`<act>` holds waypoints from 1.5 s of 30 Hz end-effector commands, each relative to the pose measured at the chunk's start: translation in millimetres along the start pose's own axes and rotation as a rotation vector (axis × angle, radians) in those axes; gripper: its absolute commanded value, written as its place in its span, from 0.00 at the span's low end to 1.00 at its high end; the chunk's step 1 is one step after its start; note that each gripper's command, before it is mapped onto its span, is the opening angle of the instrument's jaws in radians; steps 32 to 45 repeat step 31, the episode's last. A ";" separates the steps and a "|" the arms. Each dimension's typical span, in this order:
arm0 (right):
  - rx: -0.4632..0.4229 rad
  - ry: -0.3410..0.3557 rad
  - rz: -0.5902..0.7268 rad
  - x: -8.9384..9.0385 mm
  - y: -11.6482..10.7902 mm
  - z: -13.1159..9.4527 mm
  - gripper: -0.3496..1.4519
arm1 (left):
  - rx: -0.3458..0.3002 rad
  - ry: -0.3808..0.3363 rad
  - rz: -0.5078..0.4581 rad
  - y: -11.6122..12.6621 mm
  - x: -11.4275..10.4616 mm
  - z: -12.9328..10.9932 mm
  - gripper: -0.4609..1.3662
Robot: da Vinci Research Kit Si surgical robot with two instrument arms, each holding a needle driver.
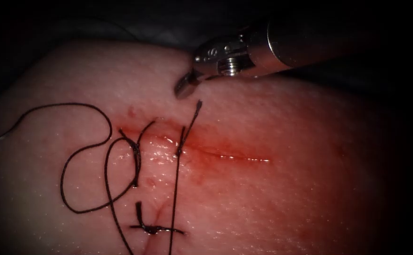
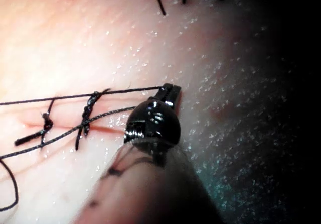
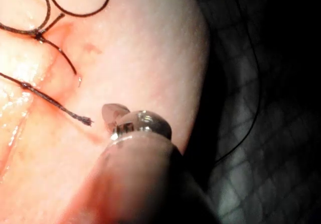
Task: Wound Closure
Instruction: Wrap the suture counter-clockwise once around the right tool.
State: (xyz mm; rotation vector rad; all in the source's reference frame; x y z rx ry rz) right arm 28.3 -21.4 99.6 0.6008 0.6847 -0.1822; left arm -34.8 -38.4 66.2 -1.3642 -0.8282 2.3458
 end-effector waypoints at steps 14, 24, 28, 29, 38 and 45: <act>0.005 0.002 0.001 0.0 0.0 0.0 0.00 | -0.008 0.002 0.004 -0.4 0.6 0.4 0.06; 0.009 0.011 0.001 0.0 -0.1 0.1 0.00 | -0.004 0.002 0.008 -0.6 0.8 0.6 0.06; 0.008 0.013 0.001 0.0 -0.1 0.1 0.00 | -0.005 0.005 0.009 -0.7 0.8 0.7 0.06; 0.008 0.013 0.001 0.0 -0.1 0.1 0.00 | -0.005 0.005 0.009 -0.7 0.8 0.7 0.06; 0.008 0.013 0.001 0.0 -0.1 0.1 0.00 | -0.004 0.005 0.008 -0.8 0.8 0.7 0.06; 0.008 0.013 0.001 0.0 -0.1 0.1 0.00 | -0.004 0.005 0.008 -0.8 0.8 0.7 0.06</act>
